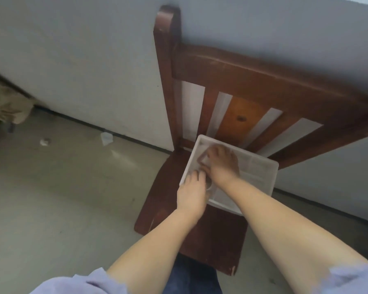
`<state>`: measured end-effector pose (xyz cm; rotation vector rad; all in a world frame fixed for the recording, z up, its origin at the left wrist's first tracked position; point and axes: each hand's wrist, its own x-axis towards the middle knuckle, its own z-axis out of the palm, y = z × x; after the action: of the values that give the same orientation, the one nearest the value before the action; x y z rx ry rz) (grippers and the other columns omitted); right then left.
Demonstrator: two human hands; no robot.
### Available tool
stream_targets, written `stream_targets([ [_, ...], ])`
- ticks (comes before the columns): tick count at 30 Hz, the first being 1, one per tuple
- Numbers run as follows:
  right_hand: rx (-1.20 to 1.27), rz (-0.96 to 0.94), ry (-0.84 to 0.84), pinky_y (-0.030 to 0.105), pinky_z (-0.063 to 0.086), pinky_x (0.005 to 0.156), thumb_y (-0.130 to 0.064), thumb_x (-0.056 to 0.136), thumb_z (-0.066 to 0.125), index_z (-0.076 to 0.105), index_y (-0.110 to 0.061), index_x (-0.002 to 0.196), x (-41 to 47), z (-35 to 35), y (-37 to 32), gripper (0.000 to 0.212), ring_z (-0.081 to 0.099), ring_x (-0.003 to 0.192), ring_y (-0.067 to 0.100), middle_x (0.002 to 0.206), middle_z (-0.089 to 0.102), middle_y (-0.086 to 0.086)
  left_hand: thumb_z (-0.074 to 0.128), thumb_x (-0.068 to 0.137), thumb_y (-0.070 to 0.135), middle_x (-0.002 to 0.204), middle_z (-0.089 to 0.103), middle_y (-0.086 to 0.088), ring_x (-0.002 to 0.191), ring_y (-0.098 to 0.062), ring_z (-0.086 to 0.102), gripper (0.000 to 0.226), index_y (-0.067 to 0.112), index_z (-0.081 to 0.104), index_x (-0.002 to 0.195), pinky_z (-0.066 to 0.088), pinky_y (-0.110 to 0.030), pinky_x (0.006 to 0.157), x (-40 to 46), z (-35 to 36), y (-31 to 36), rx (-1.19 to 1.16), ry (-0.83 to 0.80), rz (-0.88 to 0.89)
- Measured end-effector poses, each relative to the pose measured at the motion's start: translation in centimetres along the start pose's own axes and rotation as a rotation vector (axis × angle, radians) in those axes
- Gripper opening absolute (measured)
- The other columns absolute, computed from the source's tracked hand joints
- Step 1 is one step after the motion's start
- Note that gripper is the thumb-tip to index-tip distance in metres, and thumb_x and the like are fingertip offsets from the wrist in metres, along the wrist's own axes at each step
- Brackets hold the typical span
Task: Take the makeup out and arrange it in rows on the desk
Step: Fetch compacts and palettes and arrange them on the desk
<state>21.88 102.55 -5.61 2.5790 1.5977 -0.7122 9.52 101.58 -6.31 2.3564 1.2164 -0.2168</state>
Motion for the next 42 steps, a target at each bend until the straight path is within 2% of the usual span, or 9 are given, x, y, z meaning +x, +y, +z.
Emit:
stream_targets([
  [4,-0.03,0.055,-0.026,0.042,0.031,0.105,-0.031,0.092,0.049,0.04,-0.015,0.13,0.2,0.6,-0.4,0.041,0.03,0.13,0.032,0.139,0.034,0.012,0.059,0.086,0.03,0.118,0.048,-0.004,0.114,-0.02,0.046,0.041,0.013,0.043,0.12,0.047,-0.033,0.076,0.6,0.5,0.0,-0.032,0.022,-0.025],
  [8,0.024,0.082,0.009,0.04,0.032,0.104,-0.025,0.092,0.05,0.043,-0.013,0.128,-0.3,0.0,-0.6,0.039,0.035,0.128,0.031,0.136,0.039,0.013,0.056,0.088,0.026,0.121,0.045,-0.004,0.117,-0.02,0.041,0.04,0.012,0.044,0.123,0.047,-0.033,0.077,0.1,-0.3,-0.5,-0.089,0.021,0.024],
  [12,0.027,-0.035,0.046,0.039,0.034,0.098,-0.028,0.091,0.052,0.048,-0.012,0.123,-1.8,-2.0,-0.1,0.036,0.042,0.119,0.031,0.128,0.048,0.013,0.054,0.088,0.024,0.126,0.044,-0.006,0.117,-0.023,0.04,0.044,0.009,0.044,0.128,0.049,-0.036,0.079,-1.6,-2.5,-1.6,-0.147,0.089,0.032],
  [16,0.004,-0.217,0.06,0.04,0.037,0.093,-0.027,0.087,0.058,0.046,-0.006,0.123,-3.9,-4.1,-0.9,0.043,0.044,0.114,0.033,0.123,0.05,0.016,0.056,0.088,0.023,0.131,0.043,-0.007,0.121,-0.023,0.038,0.053,0.008,0.04,0.136,0.045,-0.035,0.092,-4.3,-4.7,-3.6,-0.219,0.19,-0.084],
  [19,-0.051,-0.393,0.05,0.037,0.04,0.086,-0.026,0.084,0.062,0.049,-0.008,0.114,-5.7,-5.0,-3.4,0.037,0.047,0.107,0.03,0.116,0.052,0.012,0.058,0.088,0.024,0.129,0.043,-0.006,0.121,-0.022,0.038,0.053,0.009,0.04,0.136,0.044,-0.037,0.093,-7.6,-6.3,-5.5,-0.278,0.258,-0.177],
  [23,-0.122,-0.635,0.03,0.035,0.038,0.078,-0.022,0.08,0.063,0.051,-0.007,0.099,-8.6,-5.2,-8.6,0.027,0.048,0.101,0.031,0.11,0.052,0.009,0.058,0.087,0.024,0.128,0.043,-0.004,0.12,-0.022,0.038,0.051,0.01,0.042,0.133,0.044,-0.039,0.092,-14.1,-7.5,-9.0,-0.336,0.352,-0.344],
  [29,-0.234,-0.966,-0.029,0.036,0.04,0.082,-0.022,0.084,0.058,0.049,-0.004,0.104,-13.8,-2.5,-17.5,0.029,0.045,0.108,0.034,0.118,0.049,0.01,0.057,0.088,0.023,0.127,0.043,-0.002,0.12,-0.02,0.038,0.045,0.013,0.044,0.13,0.043,-0.034,0.088,-25.1,-7.5,-14.2,-0.386,0.489,-0.638],
  [38,-0.506,-1.396,-0.113,0.035,0.041,0.084,-0.032,0.091,0.046,0.046,-0.014,0.12,-29.6,8.9,-32.3,0.034,0.044,0.112,0.031,0.117,0.048,0.006,0.059,0.086,0.024,0.128,0.046,0.002,0.123,-0.017,0.039,0.047,0.017,0.046,0.13,0.045,-0.034,0.091,-48.5,-1.4,-19.5,-0.446,0.702,-0.975],
  [42,-0.517,-1.535,-0.164,0.033,0.038,0.094,-0.035,0.089,0.047,0.045,-0.015,0.125,-40.2,15.2,-38.6,0.041,0.042,0.116,0.027,0.126,0.046,0.004,0.06,0.085,0.025,0.129,0.045,0.002,0.122,-0.018,0.039,0.047,0.016,0.046,0.13,0.044,-0.034,0.092,-61.2,2.2,-21.6,-0.42,0.726,-1.11],
])
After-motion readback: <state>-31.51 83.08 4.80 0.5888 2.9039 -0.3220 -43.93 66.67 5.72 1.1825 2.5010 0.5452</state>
